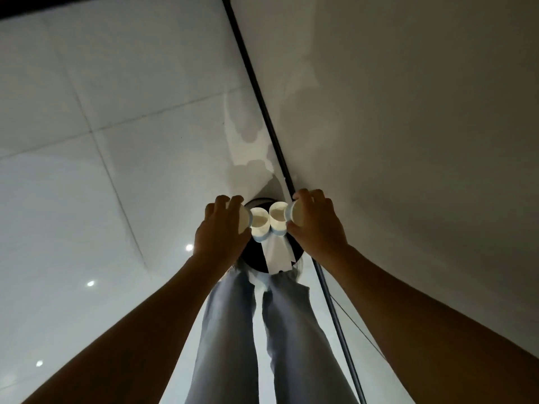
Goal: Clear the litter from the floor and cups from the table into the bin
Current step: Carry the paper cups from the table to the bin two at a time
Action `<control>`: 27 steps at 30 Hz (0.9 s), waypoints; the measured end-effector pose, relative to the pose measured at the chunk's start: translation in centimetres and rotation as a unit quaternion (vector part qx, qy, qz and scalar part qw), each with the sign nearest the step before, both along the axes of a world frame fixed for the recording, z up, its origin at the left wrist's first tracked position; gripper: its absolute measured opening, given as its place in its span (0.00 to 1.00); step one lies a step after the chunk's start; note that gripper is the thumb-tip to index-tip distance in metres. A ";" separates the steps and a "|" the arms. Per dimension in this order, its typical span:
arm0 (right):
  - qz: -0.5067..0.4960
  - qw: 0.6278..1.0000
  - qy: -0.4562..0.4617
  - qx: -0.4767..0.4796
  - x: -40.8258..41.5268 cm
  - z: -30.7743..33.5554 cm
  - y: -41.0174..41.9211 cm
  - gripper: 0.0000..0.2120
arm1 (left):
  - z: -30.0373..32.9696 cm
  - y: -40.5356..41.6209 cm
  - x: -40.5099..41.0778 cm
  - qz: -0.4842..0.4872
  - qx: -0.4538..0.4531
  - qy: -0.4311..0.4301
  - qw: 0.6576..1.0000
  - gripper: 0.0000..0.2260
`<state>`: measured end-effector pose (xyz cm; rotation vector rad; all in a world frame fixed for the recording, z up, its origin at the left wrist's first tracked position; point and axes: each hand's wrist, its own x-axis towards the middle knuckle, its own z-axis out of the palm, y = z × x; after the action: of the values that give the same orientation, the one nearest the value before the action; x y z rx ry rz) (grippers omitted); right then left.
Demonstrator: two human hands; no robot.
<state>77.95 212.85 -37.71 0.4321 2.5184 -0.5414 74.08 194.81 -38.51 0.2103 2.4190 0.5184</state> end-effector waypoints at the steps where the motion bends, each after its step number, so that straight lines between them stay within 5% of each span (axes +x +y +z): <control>1: -0.002 1.000 0.001 -0.002 -0.5 -1.9 0.1 0.26 | -1.8 0.5 -0.1 0.009 0.007 -0.001 1.000 0.27; 6: 0.009 1.000 -0.005 -0.016 -1.6 -10.6 0.3 0.27 | -10.9 2.8 -0.5 0.043 0.018 -0.031 0.998 0.30; 15: 0.084 0.982 -0.164 -0.044 -0.2 -18.7 1.4 0.34 | -18.8 3.3 1.6 -0.089 -0.014 -0.130 0.987 0.34; 22: 0.121 0.978 -0.165 -0.044 0.9 -19.8 1.6 0.43 | -19.5 3.2 2.9 -0.105 -0.025 -0.085 0.990 0.39; 27: 0.107 0.990 -0.081 -0.043 1.7 -15.0 0.5 0.34 | -15.0 1.4 3.6 -0.051 -0.023 -0.050 0.997 0.34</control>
<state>79.68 213.39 -52.66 0.1633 2.3402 -0.5072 77.66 196.25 -53.53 0.2800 2.3068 0.4176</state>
